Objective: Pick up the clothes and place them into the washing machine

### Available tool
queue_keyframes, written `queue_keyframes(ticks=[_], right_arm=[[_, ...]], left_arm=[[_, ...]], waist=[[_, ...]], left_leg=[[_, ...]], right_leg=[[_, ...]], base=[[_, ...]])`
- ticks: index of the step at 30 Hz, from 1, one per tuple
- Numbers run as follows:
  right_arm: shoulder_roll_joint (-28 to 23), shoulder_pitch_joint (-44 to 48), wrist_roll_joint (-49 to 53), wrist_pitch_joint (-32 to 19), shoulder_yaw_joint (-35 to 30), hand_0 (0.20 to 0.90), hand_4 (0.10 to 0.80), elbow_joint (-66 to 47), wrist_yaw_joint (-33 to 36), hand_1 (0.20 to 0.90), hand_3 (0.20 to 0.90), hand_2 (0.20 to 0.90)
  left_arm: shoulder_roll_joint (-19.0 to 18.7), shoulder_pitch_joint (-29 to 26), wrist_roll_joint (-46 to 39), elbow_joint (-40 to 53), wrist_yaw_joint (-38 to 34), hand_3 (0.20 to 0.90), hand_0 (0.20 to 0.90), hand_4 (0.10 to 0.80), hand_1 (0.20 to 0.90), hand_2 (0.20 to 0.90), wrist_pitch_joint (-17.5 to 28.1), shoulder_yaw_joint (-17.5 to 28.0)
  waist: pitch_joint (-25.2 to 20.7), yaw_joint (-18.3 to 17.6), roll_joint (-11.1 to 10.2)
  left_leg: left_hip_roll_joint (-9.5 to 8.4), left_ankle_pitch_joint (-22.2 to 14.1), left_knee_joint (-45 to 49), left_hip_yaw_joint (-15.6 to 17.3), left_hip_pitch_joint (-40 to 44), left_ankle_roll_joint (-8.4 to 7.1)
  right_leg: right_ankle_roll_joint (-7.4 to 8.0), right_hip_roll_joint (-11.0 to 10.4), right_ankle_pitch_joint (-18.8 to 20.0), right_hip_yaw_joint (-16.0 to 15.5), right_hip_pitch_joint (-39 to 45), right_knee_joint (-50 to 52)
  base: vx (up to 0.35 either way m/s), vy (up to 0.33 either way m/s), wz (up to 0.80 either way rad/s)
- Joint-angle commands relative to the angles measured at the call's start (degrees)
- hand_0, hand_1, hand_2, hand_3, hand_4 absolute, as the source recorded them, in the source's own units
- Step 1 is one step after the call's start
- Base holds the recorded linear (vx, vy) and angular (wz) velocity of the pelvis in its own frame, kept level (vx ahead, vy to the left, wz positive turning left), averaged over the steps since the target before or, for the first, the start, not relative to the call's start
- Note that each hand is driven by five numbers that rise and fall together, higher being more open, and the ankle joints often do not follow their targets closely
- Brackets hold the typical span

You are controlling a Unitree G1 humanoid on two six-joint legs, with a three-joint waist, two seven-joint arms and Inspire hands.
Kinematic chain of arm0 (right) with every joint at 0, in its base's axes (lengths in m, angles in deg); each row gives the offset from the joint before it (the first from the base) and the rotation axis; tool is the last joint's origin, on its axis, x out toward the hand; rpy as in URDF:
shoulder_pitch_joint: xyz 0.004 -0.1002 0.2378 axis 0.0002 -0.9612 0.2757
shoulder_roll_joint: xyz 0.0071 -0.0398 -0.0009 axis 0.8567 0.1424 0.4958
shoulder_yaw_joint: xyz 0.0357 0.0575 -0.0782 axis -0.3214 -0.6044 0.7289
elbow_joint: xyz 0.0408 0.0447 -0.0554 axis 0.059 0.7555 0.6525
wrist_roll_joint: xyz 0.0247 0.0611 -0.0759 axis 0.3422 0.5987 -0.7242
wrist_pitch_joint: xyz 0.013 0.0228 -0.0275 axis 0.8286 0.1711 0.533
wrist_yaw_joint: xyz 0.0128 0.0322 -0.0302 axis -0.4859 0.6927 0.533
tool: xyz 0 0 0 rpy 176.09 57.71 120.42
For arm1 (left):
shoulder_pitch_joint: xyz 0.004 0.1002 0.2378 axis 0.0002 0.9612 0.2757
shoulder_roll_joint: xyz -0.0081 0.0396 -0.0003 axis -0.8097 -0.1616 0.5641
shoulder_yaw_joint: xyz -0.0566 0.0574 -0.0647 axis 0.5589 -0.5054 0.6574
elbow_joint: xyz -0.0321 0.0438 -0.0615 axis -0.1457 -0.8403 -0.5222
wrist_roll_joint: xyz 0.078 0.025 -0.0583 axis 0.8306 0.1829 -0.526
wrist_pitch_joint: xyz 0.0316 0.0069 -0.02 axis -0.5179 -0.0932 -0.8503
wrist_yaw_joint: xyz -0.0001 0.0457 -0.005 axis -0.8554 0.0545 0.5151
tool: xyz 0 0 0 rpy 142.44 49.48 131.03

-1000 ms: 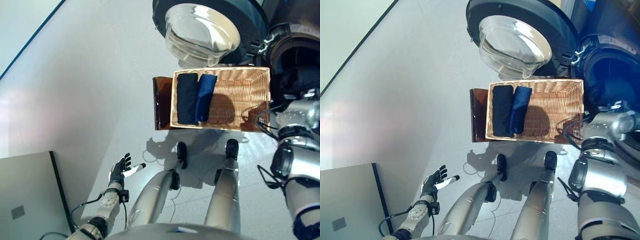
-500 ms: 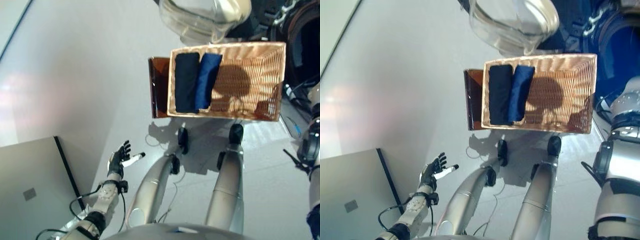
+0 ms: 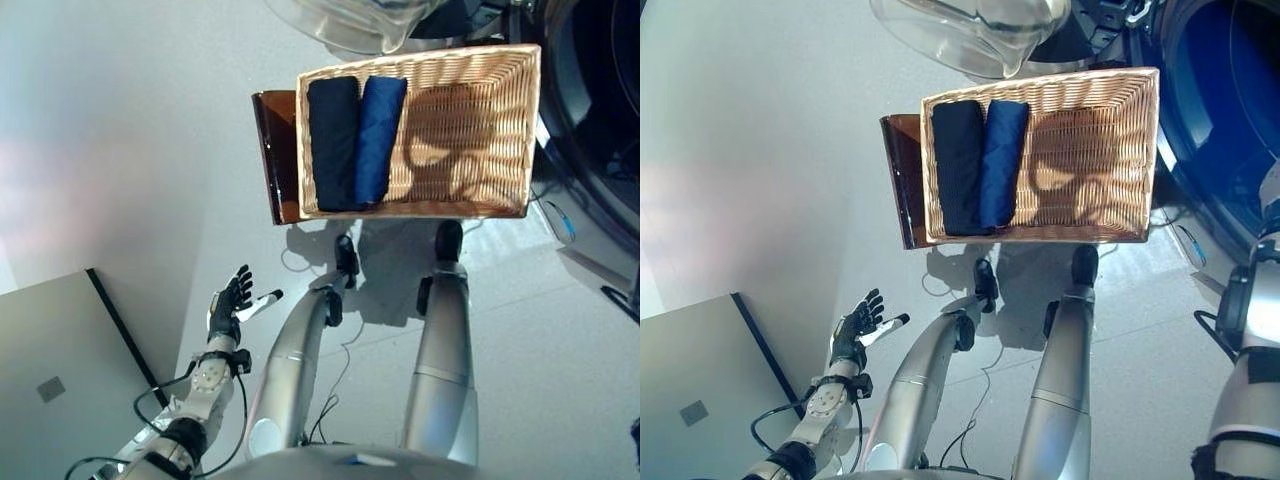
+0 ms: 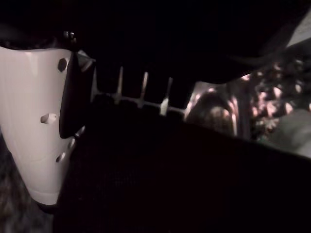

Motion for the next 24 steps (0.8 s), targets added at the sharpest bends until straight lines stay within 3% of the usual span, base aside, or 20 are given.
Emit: queue_keyframes(ticks=[1,3,4,5,8,14,24], right_arm=[[-9.1,6.0,-7.1,-1.5,6.5,0.200,0.300,-5.1,2.8,0.200,0.200,0.200],[-9.6,8.2,-9.0,1.5,9.9,0.200,0.300,-1.6,2.8,0.200,0.200,0.200],[-9.5,9.2,-8.9,1.5,10.9,0.582,0.573,-1.1,2.7,0.582,0.582,0.582],[-9.5,11.5,-11.0,4.7,15.6,0.900,0.800,2.4,0.3,0.900,0.900,0.900],[-9.3,15.5,-13.2,7.0,22.5,0.900,0.800,5.7,-2.7,0.900,0.900,0.900],[-6.0,16.5,-16.7,9.6,26.6,0.900,0.800,7.9,-4.5,0.900,0.900,0.900],[-2.8,10.5,-6.2,4.3,18.5,0.900,0.800,5.5,-7.6,0.900,0.900,0.900]], left_arm=[[-4.9,4.1,-2.6,-0.7,-3.2,0.900,0.900,0.800,0.900,0.900,2.2,3.2],[-5.4,4.4,-2.6,-0.2,-3.7,0.900,0.900,0.800,0.900,0.900,2.2,3.3],[-5.1,4.4,-2.6,-0.1,-3.7,0.900,0.900,0.800,0.900,0.900,2.2,3.3],[-5.8,4.8,-2.5,0.1,-3.6,0.900,0.900,0.800,0.900,0.900,2.0,3.2],[-5.5,4.9,-2.6,-0.4,-3.2,0.900,0.900,0.800,0.900,0.900,1.6,4.1],[-4.8,5.5,-4.1,-1.4,-2.1,0.900,0.900,0.800,0.900,0.900,1.0,4.7],[-4.6,5.1,-5.7,-2.8,-0.5,0.900,0.900,0.800,0.900,0.900,0.8,4.4]], waist=[[-3.6,0.0,-0.1],[-4.1,0.3,-0.3],[-4.0,0.2,-0.2],[-4.3,0.5,-0.9],[-4.5,0.3,-1.1],[-5.3,0.2,-1.5],[-5.7,0.0,-1.8]], left_leg=[[2.19,-0.5,0.2,-4.2,-2.3,-4.20],[2.36,0.0,-1.5,-4.2,-2.0,-4.38],[2.37,0.1,-1.6,-4.1,-2.0,-4.39],[2.47,0.5,-2.3,-4.0,-1.9,-4.55],[2.61,1.0,-3.5,-3.8,-1.6,-4.61],[2.62,2.5,-7.1,-3.8,-0.1,-4.78],[2.44,3.1,-9.1,-4.2,1.9,-4.73]], right_leg=[[-4.57,4.6,-4.3,-3.9,3.2,-0.3],[-4.44,4.6,-4.2,-4.1,3.1,-0.8],[-4.44,4.6,-4.2,-4.0,3.0,-0.9],[-4.50,4.6,-3.8,-4.1,3.0,-1.2],[-4.44,4.6,-3.4,-4.2,3.1,-2.0],[-4.09,4.4,-2.4,-4.6,4.3,-4.4],[-3.69,3.8,-2.2,-5.4,6.6,-6.3]], base=[[0.007,-0.015,0.04],[0.011,-0.006,0.06],[0.002,-0.008,0.05],[0.000,0.000,0.00],[0.000,0.000,0.00],[0.000,0.000,0.00],[0.006,0.007,-0.01]])
